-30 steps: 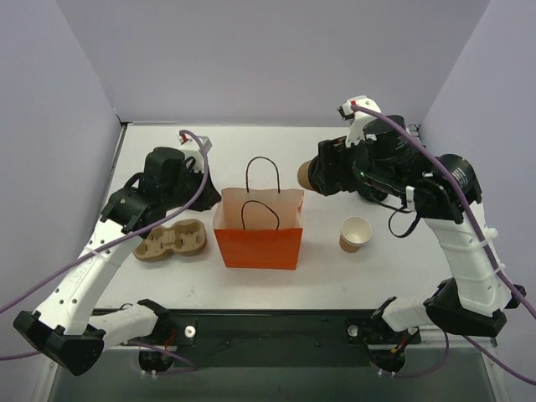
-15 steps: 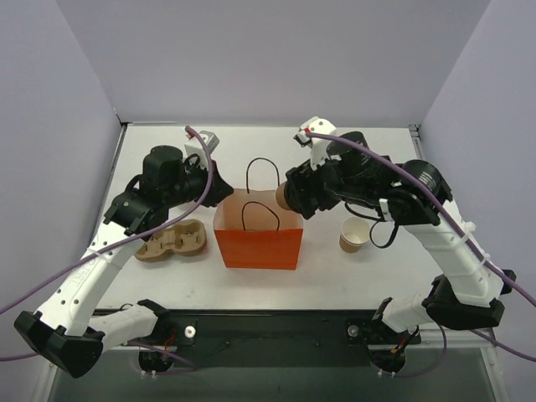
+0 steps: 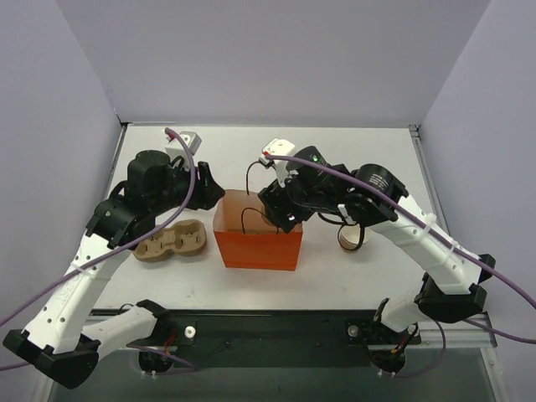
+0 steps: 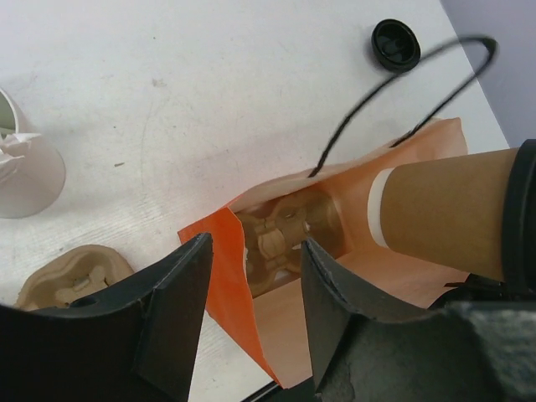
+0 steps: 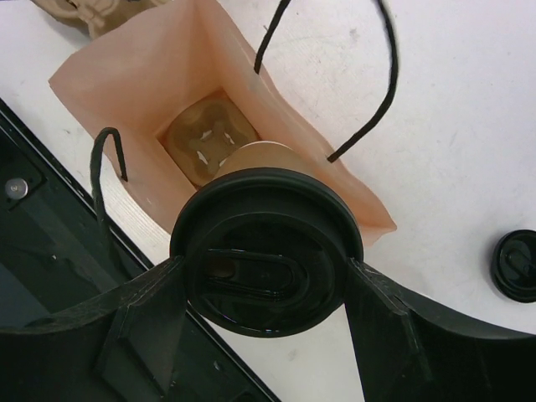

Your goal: Pack the takeout coffee

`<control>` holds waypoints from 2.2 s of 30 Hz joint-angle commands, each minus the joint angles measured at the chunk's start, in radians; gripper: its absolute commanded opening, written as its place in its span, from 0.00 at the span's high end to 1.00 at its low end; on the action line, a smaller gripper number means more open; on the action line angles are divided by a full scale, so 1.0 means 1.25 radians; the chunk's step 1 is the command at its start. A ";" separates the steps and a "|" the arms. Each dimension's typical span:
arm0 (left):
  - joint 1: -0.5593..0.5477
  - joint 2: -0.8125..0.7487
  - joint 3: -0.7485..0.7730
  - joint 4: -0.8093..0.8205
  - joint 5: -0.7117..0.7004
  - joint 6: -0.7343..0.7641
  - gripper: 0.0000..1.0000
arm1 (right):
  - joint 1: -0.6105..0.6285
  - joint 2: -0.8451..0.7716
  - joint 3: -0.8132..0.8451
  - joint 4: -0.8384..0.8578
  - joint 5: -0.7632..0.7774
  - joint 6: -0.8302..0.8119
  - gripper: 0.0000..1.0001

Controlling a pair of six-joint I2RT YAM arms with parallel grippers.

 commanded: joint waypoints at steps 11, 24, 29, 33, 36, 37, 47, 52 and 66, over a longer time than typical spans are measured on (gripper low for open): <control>-0.004 0.057 -0.014 -0.065 0.018 0.008 0.45 | 0.084 -0.033 -0.070 0.021 0.055 0.002 0.56; -0.030 0.019 -0.066 0.117 0.101 0.059 1.00 | 0.136 -0.037 -0.095 0.026 0.134 -0.015 0.56; -0.034 -0.052 -0.164 0.297 0.152 0.129 1.00 | 0.117 -0.021 -0.056 0.044 0.174 -0.042 0.56; -0.031 -0.116 -0.283 0.422 0.181 0.153 1.00 | 0.107 -0.016 -0.036 0.049 0.152 -0.042 0.56; -0.032 -0.131 -0.296 0.426 0.204 0.153 1.00 | 0.107 -0.022 -0.044 0.059 0.148 -0.042 0.56; -0.034 -0.134 -0.293 0.421 0.197 0.145 1.00 | 0.108 -0.023 -0.050 0.058 0.148 -0.042 0.56; -0.045 -0.279 -0.422 0.492 0.172 0.055 1.00 | 0.162 -0.101 -0.301 0.146 0.179 -0.104 0.57; -0.046 -0.349 -0.511 0.532 0.213 0.020 1.00 | 0.250 -0.106 -0.407 0.196 0.302 -0.176 0.58; -0.050 -0.499 -0.575 0.442 0.253 -0.064 1.00 | 0.322 -0.090 -0.486 0.259 0.417 -0.229 0.58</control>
